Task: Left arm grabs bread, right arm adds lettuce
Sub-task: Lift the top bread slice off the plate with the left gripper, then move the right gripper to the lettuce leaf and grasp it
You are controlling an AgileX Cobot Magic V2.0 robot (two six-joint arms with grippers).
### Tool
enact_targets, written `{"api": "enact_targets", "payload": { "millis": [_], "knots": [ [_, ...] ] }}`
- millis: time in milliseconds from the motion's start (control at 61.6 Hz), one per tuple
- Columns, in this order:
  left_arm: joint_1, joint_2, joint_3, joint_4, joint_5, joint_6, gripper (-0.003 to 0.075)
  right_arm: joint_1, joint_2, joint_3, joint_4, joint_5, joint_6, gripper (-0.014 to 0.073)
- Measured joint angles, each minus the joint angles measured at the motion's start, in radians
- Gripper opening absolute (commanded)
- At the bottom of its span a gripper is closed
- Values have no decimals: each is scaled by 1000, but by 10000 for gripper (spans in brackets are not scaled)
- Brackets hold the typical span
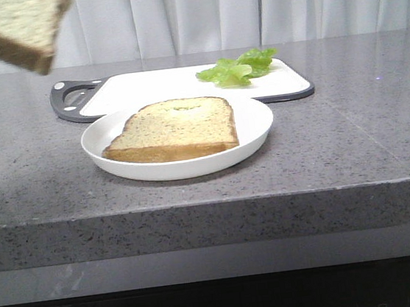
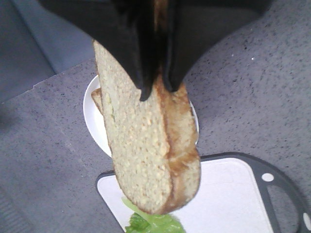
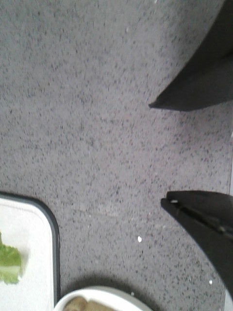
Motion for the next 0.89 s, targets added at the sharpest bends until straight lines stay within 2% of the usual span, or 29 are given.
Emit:
{"api": "enact_targets", "payload": {
  "millis": [195, 325, 552, 746, 892],
  "knots": [
    [82, -160, 96, 68, -13, -39, -20, 0, 163, -92, 176, 17, -143, 405],
    [130, -189, 125, 114, -16, -50, -20, 0, 286, -182, 297, 18, -234, 405],
    [141, -189, 134, 127, -16, -52, -20, 0, 518, -373, 504, 26, -380, 405],
    [141, -189, 134, 127, -16, -54, -20, 2, 726, -554, 625, 42, -438, 411],
    [141, -189, 134, 127, -16, -54, -20, 2, 890, -700, 649, 58, -454, 503]
  ]
}}
